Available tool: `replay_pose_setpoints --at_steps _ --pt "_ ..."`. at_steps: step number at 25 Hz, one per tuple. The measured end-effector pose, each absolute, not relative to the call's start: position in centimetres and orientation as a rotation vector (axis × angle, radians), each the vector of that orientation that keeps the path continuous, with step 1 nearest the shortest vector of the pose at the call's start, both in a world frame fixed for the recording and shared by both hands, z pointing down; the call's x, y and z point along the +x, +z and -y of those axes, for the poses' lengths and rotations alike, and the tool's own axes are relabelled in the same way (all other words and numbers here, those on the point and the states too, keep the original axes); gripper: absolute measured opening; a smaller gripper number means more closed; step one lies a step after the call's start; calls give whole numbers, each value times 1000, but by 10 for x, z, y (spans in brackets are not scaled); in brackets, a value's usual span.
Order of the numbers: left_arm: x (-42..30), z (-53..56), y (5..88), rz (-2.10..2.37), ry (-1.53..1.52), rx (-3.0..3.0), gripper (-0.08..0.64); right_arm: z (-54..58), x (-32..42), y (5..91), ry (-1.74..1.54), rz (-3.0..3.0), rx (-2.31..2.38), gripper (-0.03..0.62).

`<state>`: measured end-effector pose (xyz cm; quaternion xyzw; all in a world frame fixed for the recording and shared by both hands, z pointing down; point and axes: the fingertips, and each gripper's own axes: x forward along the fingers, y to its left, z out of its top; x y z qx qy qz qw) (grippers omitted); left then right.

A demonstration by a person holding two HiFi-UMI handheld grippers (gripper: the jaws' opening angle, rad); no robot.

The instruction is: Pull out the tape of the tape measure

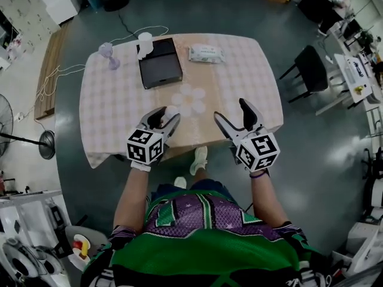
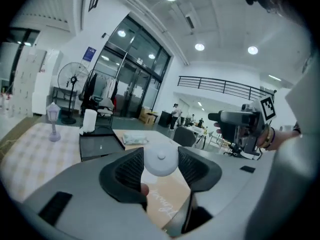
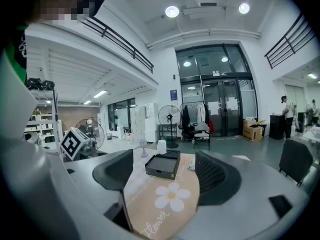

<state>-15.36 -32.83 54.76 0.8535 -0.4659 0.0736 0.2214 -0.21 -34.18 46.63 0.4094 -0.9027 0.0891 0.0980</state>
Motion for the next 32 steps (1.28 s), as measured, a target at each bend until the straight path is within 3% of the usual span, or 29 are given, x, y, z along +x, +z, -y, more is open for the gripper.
replay_pose_setpoints --at_steps 16,32 --pt "-156 244 421 1262 299 2726 240 263 -53 400 -18 2724 1097 360" --pt "-107 231 399 1098 370 2894 241 247 -63 385 -150 2760 935 331"
